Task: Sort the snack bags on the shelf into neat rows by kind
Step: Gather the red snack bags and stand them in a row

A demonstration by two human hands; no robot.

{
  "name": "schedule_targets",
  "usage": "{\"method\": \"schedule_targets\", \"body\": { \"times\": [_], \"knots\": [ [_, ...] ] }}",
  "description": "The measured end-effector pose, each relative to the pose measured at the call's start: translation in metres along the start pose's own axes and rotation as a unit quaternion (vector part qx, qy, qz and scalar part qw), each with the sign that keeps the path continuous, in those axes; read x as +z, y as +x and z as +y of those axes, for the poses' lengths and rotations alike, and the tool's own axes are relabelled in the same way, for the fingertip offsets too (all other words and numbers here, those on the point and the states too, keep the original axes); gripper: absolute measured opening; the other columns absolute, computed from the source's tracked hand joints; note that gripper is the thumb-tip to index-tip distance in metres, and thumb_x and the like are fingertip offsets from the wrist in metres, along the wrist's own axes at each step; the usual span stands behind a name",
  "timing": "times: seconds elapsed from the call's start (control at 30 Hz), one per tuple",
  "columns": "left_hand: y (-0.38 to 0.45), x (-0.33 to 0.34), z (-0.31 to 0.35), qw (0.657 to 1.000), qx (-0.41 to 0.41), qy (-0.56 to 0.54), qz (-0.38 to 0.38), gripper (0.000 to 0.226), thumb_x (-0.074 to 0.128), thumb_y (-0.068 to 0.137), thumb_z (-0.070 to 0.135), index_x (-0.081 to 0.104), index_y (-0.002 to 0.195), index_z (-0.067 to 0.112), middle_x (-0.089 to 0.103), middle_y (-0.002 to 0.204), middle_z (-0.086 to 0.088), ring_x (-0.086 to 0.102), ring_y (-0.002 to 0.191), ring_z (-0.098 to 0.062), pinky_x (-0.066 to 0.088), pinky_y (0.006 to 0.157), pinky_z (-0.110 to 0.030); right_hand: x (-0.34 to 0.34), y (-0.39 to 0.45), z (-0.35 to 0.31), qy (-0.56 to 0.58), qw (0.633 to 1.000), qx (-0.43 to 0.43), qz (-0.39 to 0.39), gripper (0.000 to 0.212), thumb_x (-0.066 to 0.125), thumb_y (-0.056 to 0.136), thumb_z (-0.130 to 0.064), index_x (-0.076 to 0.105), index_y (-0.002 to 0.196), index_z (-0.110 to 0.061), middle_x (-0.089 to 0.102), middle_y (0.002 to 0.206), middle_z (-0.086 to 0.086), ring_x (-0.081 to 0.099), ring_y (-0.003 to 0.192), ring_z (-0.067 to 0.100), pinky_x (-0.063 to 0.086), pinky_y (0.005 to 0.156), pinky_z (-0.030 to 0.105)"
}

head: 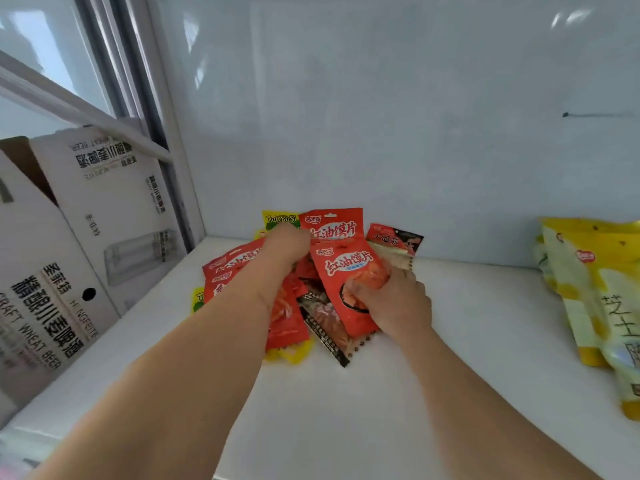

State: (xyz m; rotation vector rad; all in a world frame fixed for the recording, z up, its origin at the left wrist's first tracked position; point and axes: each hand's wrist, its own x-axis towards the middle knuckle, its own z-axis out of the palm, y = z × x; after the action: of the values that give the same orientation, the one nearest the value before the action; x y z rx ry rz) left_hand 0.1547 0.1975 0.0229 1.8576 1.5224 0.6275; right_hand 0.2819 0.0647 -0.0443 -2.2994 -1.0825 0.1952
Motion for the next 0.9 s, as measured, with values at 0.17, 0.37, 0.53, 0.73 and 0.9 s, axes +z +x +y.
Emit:
{"method": "schedule_targets", "body": {
  "times": [0.17,0.37,0.53,0.73,0.9],
  "knots": [
    [0.024,0.006,0.004,0.998,-0.027,-0.050,-0.032,0.029,0.050,0.099,0.025,0.066,0.106,0.002,0.070,0.114,-0.017,0.067,0.105,-0.035,0.056,0.094,-0.043,0.000,-0.002,-0.005,0.023,0.999,0.009,-0.028,0.098,0.066,0.068,-0.078,0.037,0.145,-0.024,0.046,0.141,0.006,0.044,0.131,0.029,0.040,0.108,0.048],
    [0.038,0.000,0.002,0.970,-0.088,-0.208,-0.095,0.023,0.062,0.097,0.012,0.054,0.077,0.010,0.063,0.079,-0.012,0.065,0.076,-0.029,0.057,0.084,-0.042,0.004,-0.007,-0.020,0.085,0.993,0.004,-0.076,0.096,0.076,0.065,-0.069,0.043,0.142,-0.022,0.046,0.135,0.006,0.046,0.128,0.027,0.043,0.106,0.046],
    [0.034,-0.013,-0.008,0.955,-0.107,-0.261,-0.095,0.020,0.064,0.097,0.010,0.056,0.078,0.008,0.061,0.067,-0.010,0.056,0.059,-0.023,0.053,0.063,-0.036,0.004,-0.013,-0.030,0.041,0.997,0.000,-0.059,0.097,0.073,0.062,-0.075,0.044,0.137,-0.021,0.049,0.134,0.006,0.048,0.126,0.027,0.045,0.103,0.044],
    [0.025,-0.021,-0.011,0.940,-0.087,-0.323,-0.073,0.020,0.057,0.099,0.007,0.053,0.080,0.011,0.059,0.072,-0.010,0.058,0.051,-0.021,0.047,0.037,-0.024,-0.009,-0.013,-0.026,0.070,0.994,0.034,-0.076,0.101,0.071,0.064,-0.077,0.042,0.140,-0.017,0.052,0.137,0.008,0.054,0.123,0.028,0.047,0.097,0.039],
    [0.023,-0.022,-0.012,0.928,-0.064,-0.364,-0.051,0.015,0.054,0.100,0.010,0.053,0.086,0.015,0.065,0.082,-0.008,0.061,0.062,-0.020,0.047,0.050,-0.028,-0.028,-0.014,-0.016,0.247,0.962,0.029,-0.114,0.039,0.080,0.080,-0.037,0.061,0.111,-0.025,0.067,0.101,-0.012,0.063,0.088,0.007,0.047,0.076,0.022]
  ]
}}
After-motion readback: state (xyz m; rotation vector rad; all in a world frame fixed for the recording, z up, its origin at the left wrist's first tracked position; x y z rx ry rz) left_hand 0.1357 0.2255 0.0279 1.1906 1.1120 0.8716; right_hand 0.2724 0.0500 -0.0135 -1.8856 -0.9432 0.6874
